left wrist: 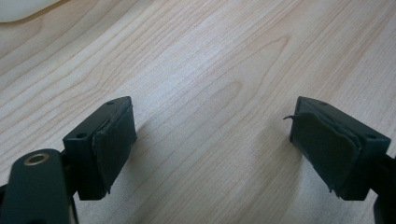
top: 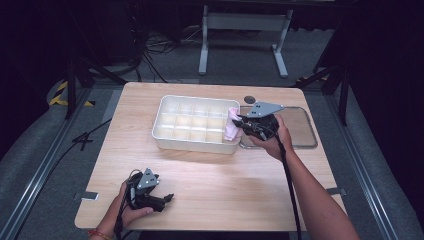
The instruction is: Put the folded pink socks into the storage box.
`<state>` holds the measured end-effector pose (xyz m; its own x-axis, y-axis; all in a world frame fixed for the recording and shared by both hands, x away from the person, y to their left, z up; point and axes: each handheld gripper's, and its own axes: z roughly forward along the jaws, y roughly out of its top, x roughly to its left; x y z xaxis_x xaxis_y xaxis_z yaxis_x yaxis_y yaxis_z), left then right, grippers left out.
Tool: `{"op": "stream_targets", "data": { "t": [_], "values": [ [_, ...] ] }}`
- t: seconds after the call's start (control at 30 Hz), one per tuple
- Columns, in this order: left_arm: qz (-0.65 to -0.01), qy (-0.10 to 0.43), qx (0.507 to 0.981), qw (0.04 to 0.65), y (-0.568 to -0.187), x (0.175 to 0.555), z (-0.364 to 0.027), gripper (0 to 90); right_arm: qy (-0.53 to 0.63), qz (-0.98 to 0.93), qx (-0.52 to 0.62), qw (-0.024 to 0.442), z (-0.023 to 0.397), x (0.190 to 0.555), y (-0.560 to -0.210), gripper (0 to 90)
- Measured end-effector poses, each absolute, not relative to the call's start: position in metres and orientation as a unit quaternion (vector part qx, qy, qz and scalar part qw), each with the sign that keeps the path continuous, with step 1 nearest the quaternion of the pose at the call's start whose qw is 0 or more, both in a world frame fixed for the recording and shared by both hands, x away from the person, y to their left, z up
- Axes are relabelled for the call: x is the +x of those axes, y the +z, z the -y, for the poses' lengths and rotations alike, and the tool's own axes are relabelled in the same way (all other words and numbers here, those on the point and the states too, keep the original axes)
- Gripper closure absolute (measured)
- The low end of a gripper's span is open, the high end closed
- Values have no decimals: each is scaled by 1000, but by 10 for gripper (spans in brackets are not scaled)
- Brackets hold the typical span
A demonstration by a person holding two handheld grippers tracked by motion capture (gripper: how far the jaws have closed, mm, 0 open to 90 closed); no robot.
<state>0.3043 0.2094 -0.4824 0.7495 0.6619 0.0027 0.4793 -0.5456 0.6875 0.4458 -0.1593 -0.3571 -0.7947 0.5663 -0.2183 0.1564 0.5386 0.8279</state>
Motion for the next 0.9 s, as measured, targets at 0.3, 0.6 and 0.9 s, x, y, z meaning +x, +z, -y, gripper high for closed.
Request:
{"op": "stream_targets", "data": {
  "t": [0.3,0.6,0.9],
  "values": [
    [-328,132,869,346,-482,304,-209,147,411,-849,223,245,155,457,-370,784],
    [-329,132,869,346,-482,304,-209,148,386,-863,209,251,152,457,-388,779],
    [-334,129,866,348,-483,303,-209,147,376,-874,198,235,146,457,-395,775]
  ]
}}
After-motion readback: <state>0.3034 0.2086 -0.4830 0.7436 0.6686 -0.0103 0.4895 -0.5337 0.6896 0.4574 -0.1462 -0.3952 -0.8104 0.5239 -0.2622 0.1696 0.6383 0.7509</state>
